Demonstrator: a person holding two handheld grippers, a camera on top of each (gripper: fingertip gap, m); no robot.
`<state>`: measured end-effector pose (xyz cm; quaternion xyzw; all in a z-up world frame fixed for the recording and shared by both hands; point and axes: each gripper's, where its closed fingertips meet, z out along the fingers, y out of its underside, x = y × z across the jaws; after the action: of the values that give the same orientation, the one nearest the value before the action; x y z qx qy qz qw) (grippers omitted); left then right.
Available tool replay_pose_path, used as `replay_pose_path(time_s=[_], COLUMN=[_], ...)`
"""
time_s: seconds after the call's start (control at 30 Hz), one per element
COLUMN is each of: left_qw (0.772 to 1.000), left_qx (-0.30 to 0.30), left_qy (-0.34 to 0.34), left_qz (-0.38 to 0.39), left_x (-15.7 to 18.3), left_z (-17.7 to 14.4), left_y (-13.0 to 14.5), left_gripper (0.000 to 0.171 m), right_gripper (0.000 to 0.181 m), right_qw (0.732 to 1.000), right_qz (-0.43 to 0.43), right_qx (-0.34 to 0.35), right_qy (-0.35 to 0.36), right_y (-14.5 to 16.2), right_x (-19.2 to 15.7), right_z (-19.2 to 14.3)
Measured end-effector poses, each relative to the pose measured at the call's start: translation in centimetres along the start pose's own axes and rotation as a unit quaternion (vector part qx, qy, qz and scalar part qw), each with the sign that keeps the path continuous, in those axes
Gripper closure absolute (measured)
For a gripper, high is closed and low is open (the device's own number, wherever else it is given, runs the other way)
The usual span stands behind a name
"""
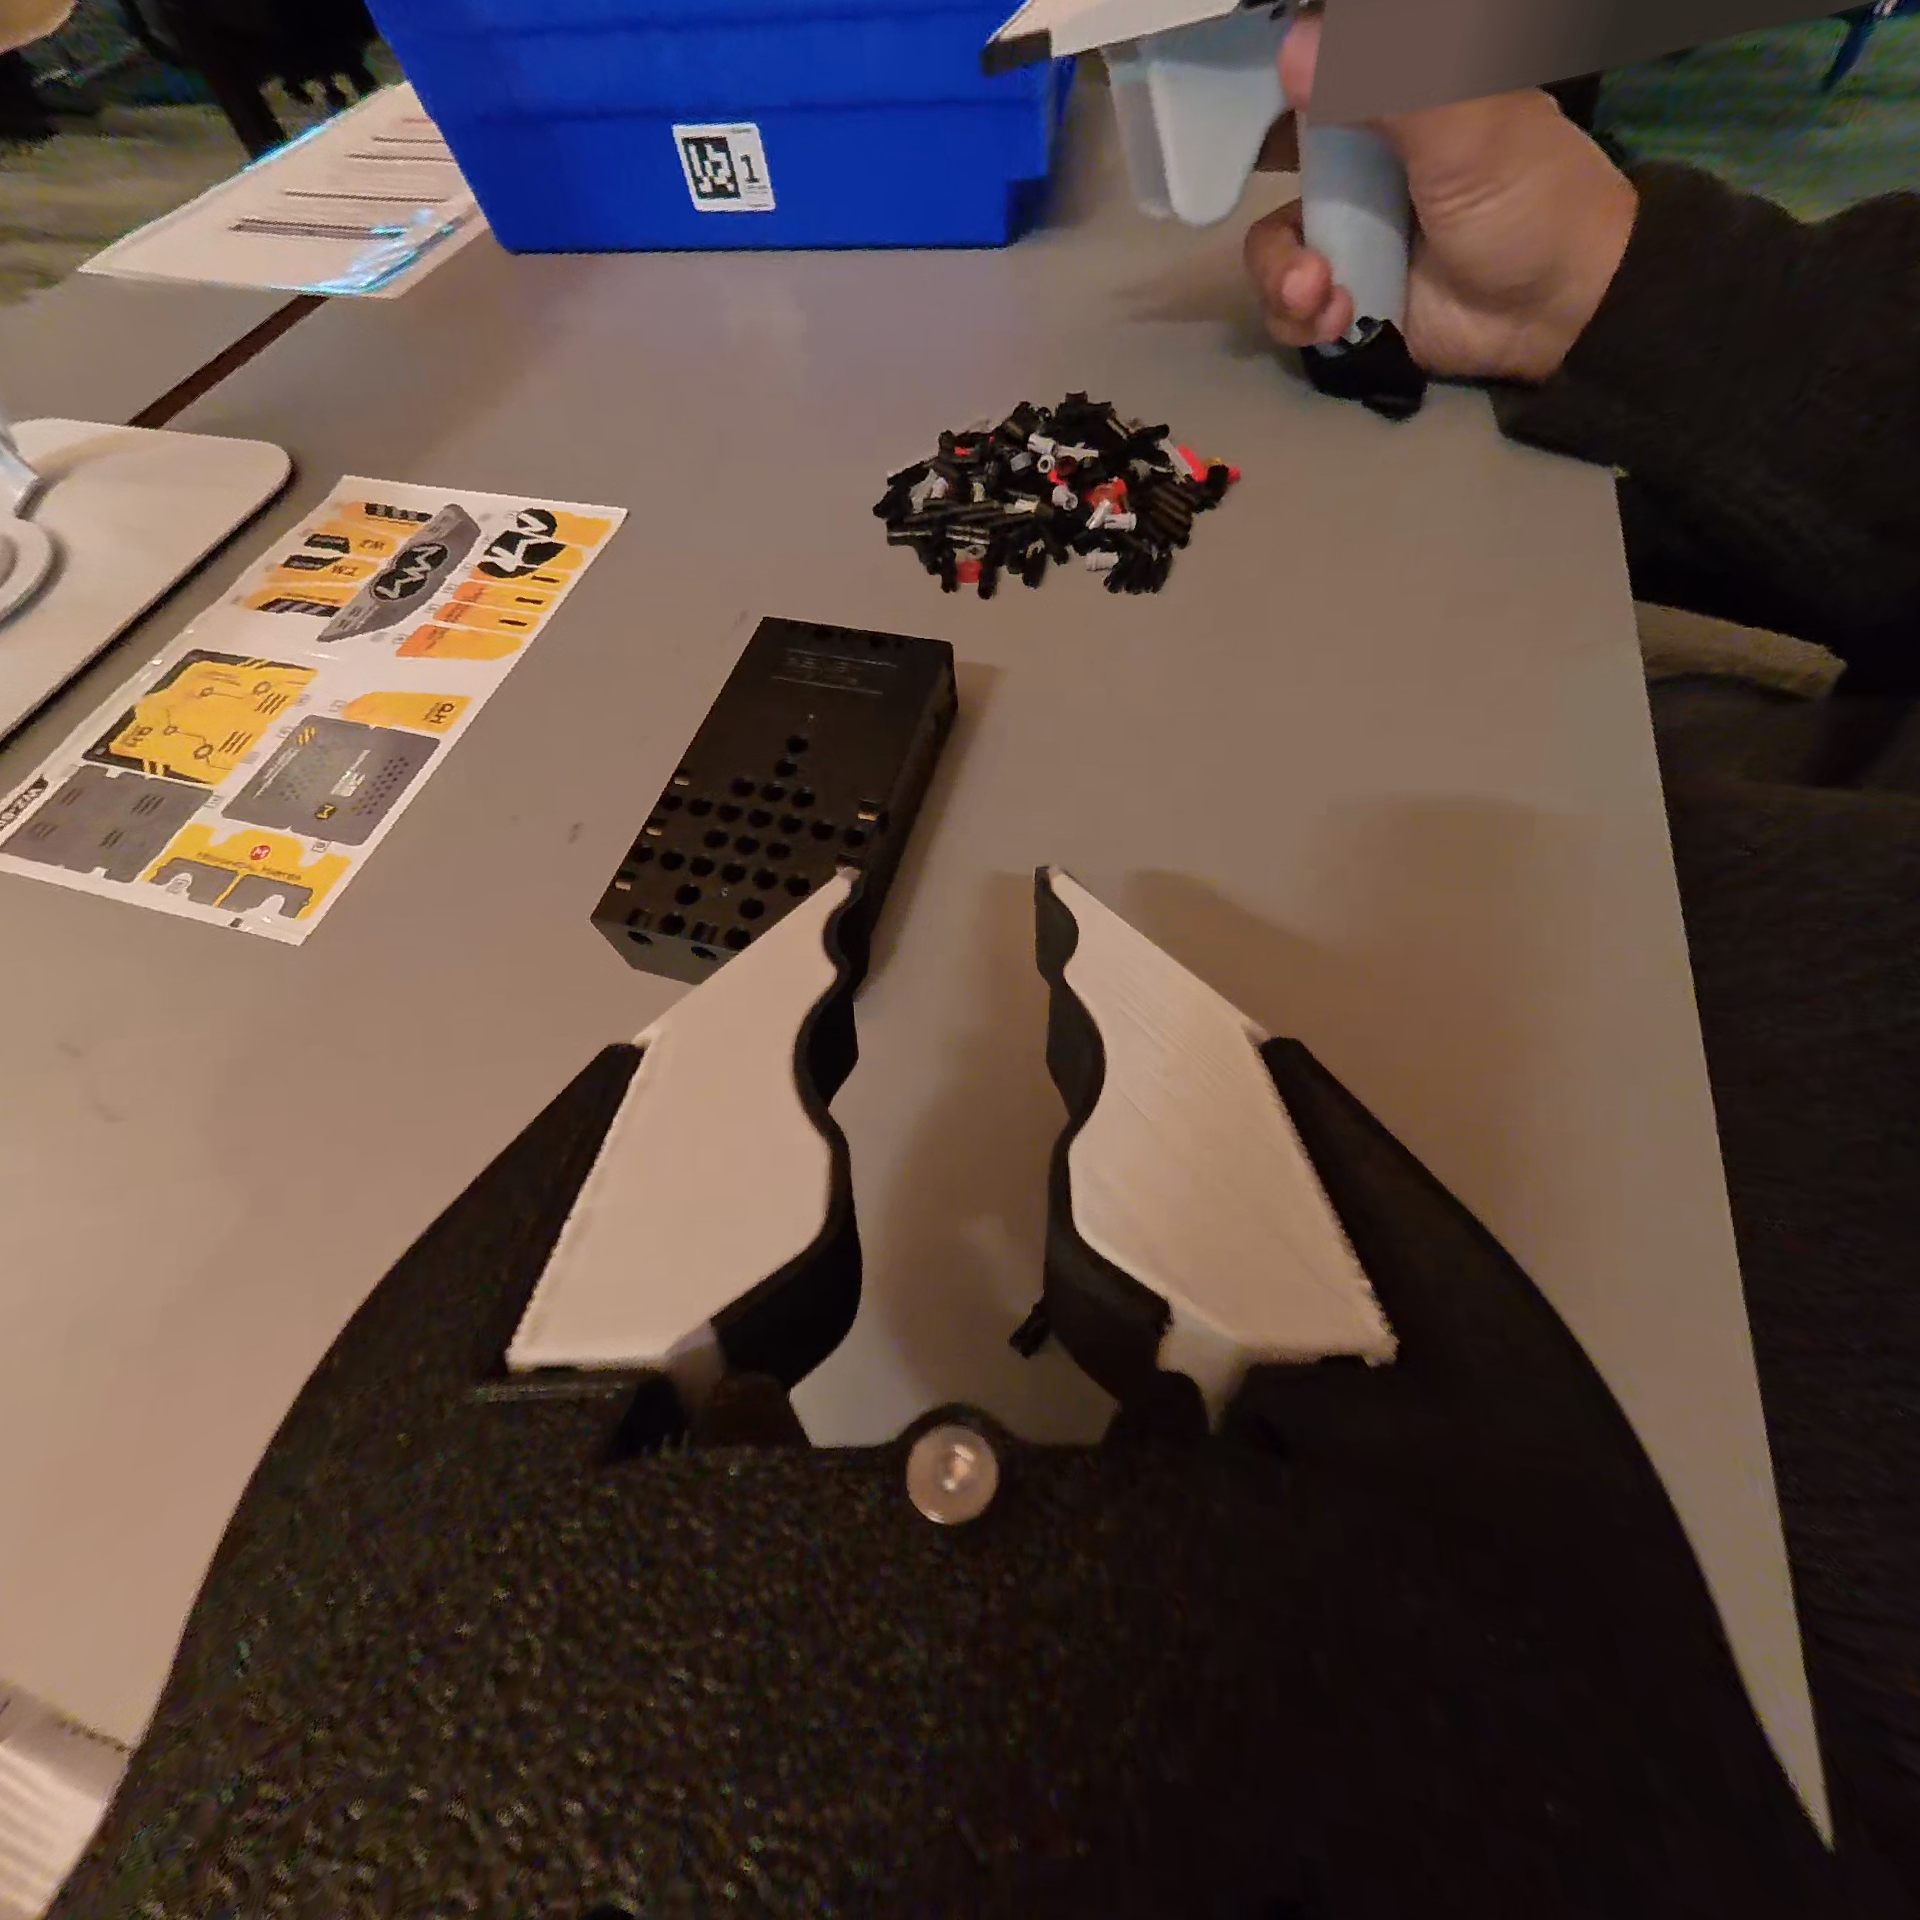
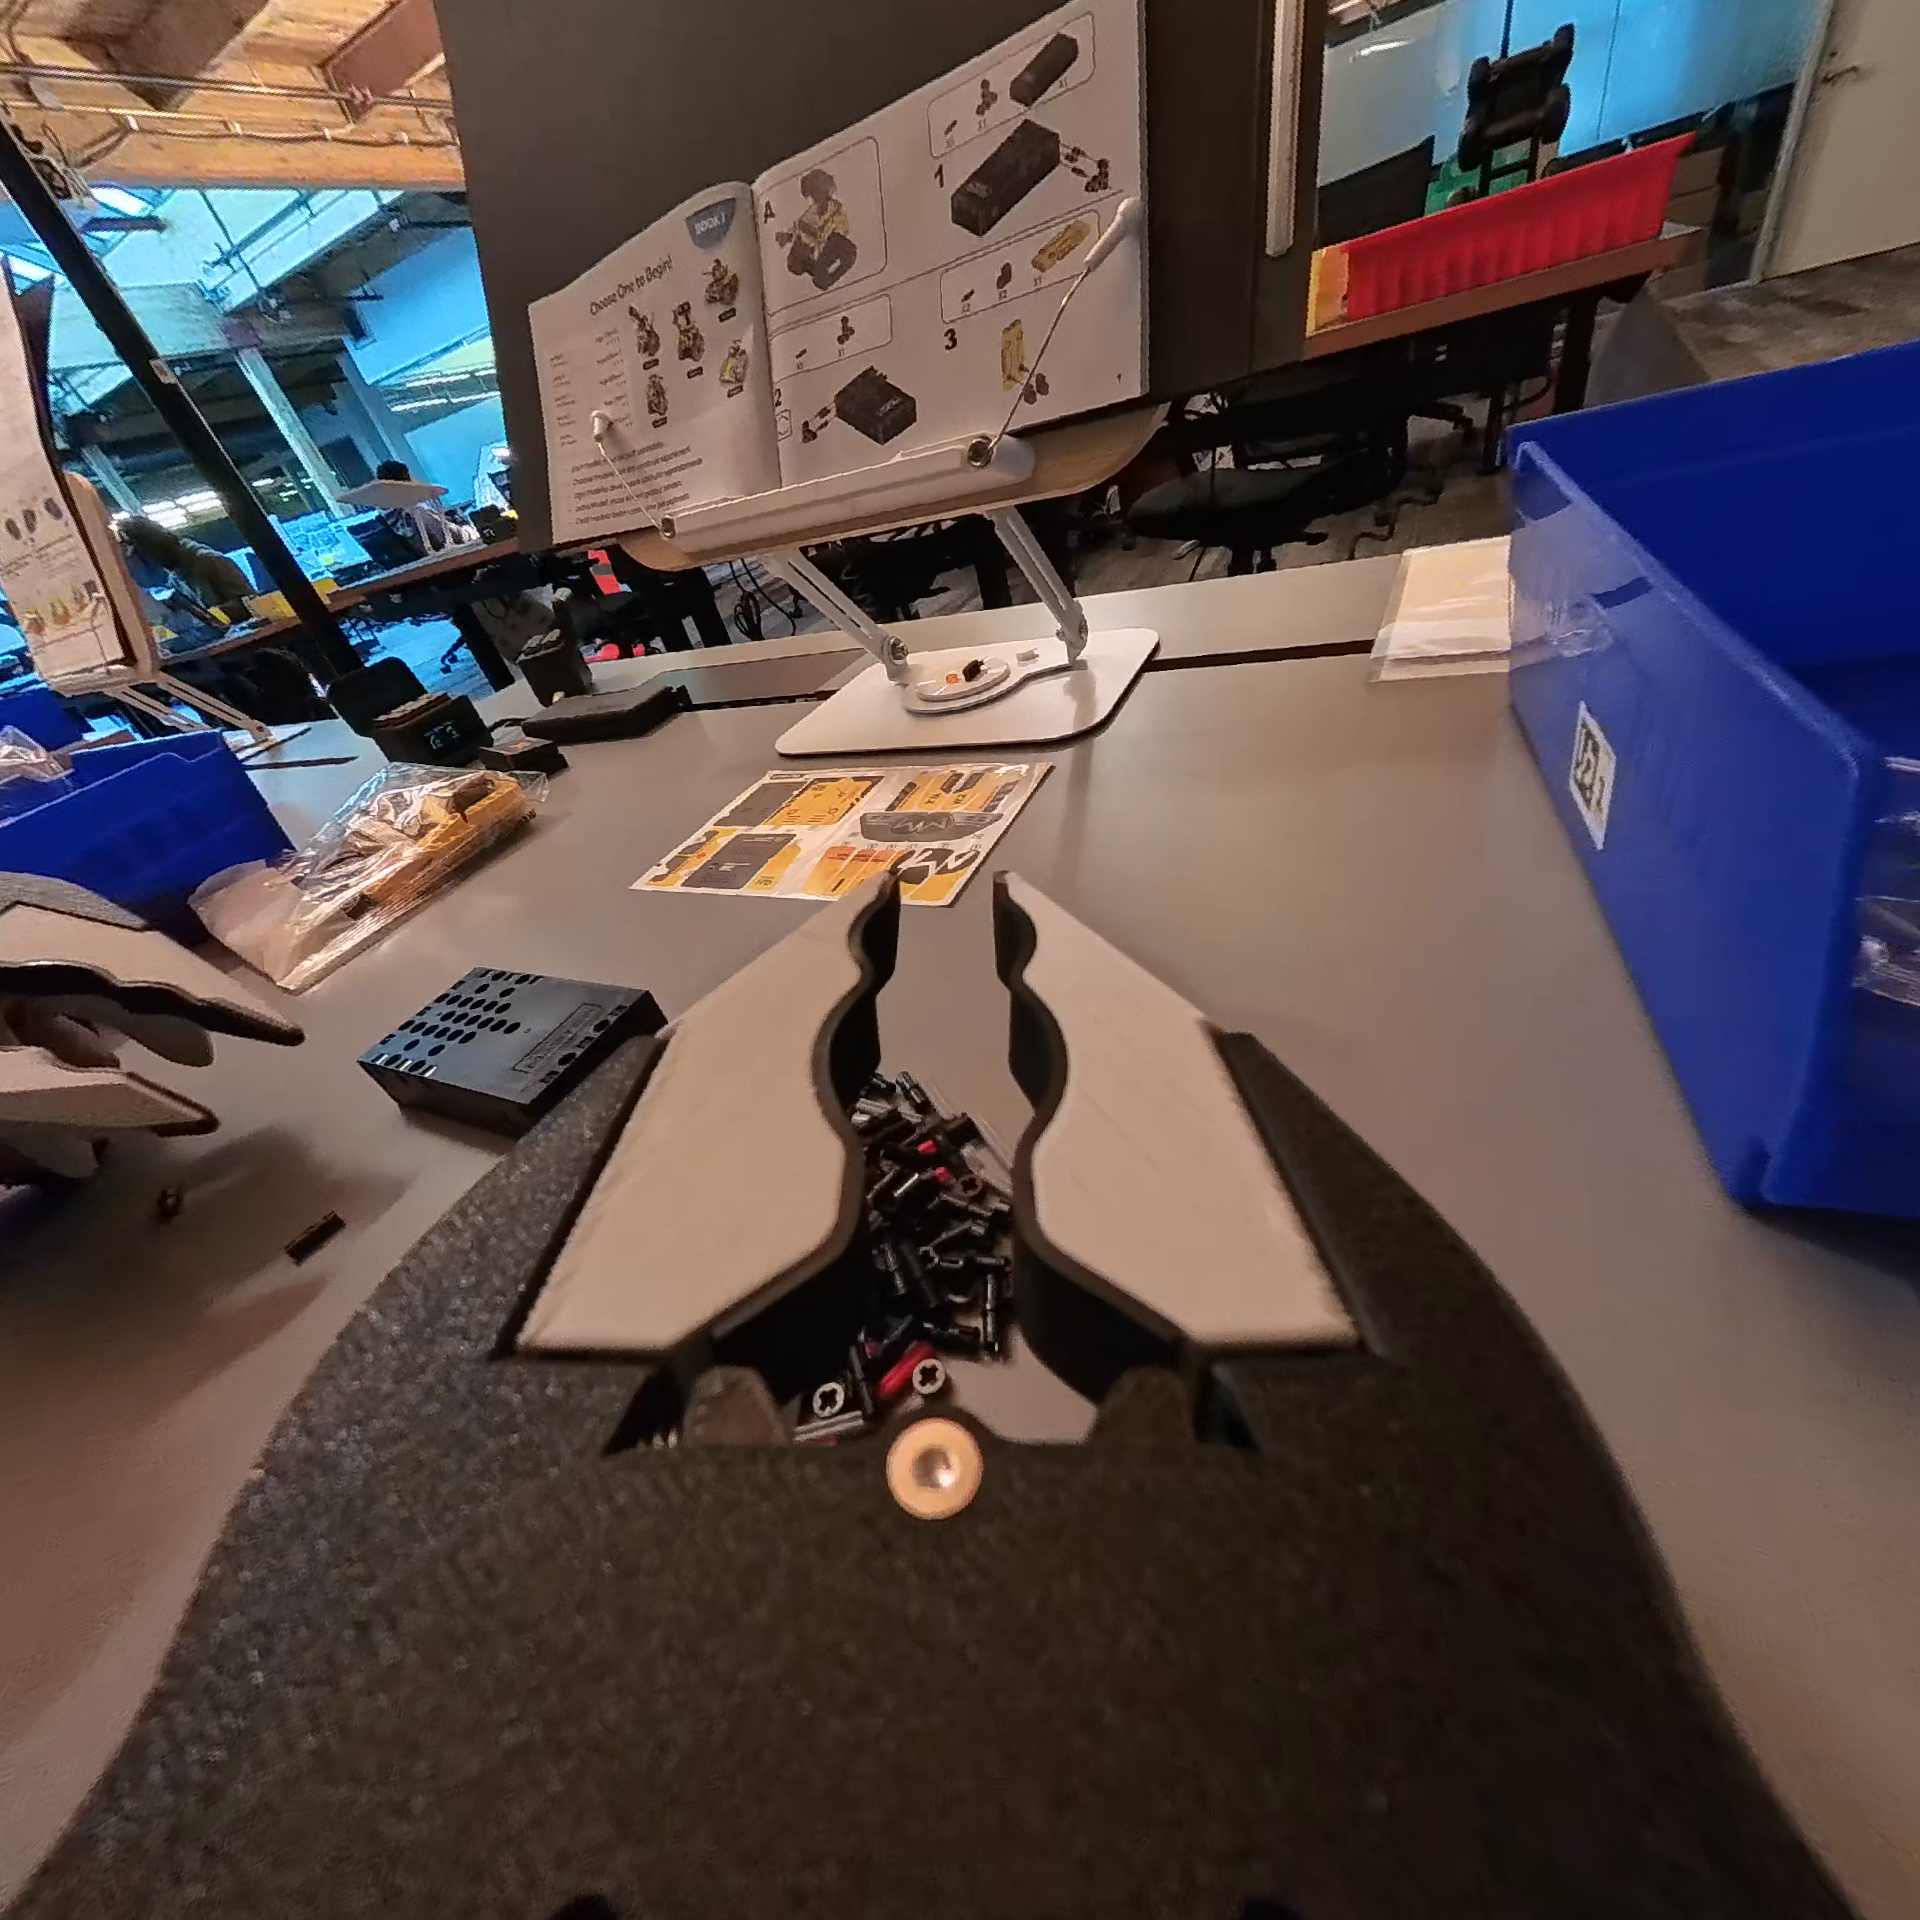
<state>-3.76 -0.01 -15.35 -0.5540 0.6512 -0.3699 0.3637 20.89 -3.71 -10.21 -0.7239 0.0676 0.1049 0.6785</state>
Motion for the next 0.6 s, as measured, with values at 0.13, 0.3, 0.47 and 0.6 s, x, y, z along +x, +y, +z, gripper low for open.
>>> replay_pose_path(time_s=[0.13, 0.3, 0.47, 0.6], left_qw=[1.0, 1.0, 1.0, 0.999], left_qx=[-0.001, -0.007, -0.016, -0.019], left_qy=[-0.003, -0.008, -0.011, -0.012], left_qz=[-0.008, -0.013, -0.017, -0.025], left_x=[-0.26, -0.49, -0.63, -0.86], left_z=[0.03, 0.15, 0.32, 0.39], left_y=[0.03, 0.19, 0.4, 0.5], left_gripper=[0.141, 0.141, 0.141, 0.141], right_gripper=[0.164, 0.163, 0.163, 0.163], right_qw=[1.0, 1.0, 1.0, 1.0], right_qz=[0.0, 0.01, 0.002, -0.004], right_qx=[0.007, 0.007, 0.004, 0.002], right_qy=[0.0, -0.006, -0.005, -0.004], right_y=[-0.16, -0.14, -0.05, -0.01], right_x=[0.0, -0.05, -0.2, -0.31], right_z=[-0.15, -0.22, -0.16, -0.13])
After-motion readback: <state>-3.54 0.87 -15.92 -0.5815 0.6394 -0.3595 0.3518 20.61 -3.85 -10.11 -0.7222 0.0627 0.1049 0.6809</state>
